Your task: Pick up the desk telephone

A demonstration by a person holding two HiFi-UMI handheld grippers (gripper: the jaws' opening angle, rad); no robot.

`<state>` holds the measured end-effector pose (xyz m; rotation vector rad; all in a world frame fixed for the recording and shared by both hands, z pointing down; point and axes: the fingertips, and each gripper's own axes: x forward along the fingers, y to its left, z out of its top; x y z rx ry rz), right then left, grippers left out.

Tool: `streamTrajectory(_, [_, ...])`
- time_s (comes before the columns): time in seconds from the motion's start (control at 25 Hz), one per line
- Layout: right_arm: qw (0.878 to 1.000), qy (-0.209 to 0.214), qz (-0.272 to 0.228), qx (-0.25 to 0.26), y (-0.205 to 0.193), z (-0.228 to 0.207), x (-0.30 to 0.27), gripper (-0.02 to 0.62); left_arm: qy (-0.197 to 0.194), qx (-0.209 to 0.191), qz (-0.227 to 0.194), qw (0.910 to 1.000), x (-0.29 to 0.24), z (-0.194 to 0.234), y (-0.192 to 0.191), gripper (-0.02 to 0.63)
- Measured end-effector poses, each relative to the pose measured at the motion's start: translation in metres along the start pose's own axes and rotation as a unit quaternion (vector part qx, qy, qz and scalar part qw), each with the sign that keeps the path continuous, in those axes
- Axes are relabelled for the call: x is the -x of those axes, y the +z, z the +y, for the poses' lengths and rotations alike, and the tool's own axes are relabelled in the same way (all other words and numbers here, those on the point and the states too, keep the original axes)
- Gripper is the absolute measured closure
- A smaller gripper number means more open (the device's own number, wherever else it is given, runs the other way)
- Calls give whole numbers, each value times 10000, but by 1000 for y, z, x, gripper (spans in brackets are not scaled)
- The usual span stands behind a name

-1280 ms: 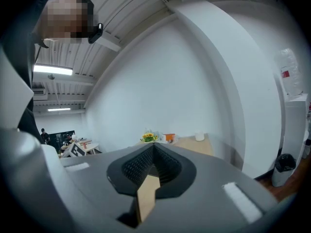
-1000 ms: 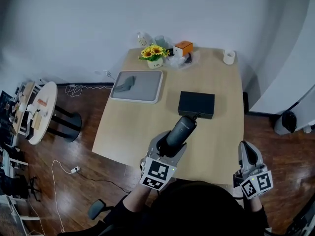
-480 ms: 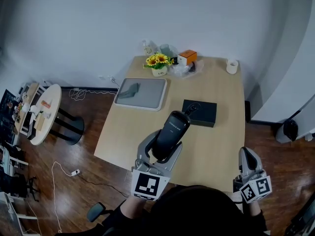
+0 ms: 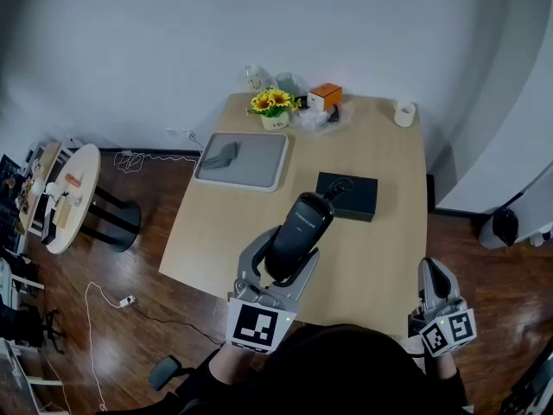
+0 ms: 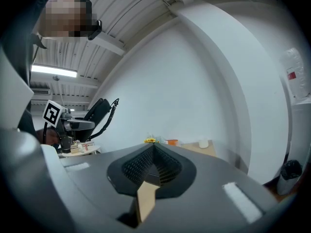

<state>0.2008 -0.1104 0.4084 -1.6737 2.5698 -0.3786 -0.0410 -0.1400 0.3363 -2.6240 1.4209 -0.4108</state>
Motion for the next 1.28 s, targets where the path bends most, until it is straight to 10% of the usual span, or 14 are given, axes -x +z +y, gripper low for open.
streamTrajectory(1.28, [9995,69,87,279,-11,9,-1,595,-41,-13,186,9998,-2,2,-15,347])
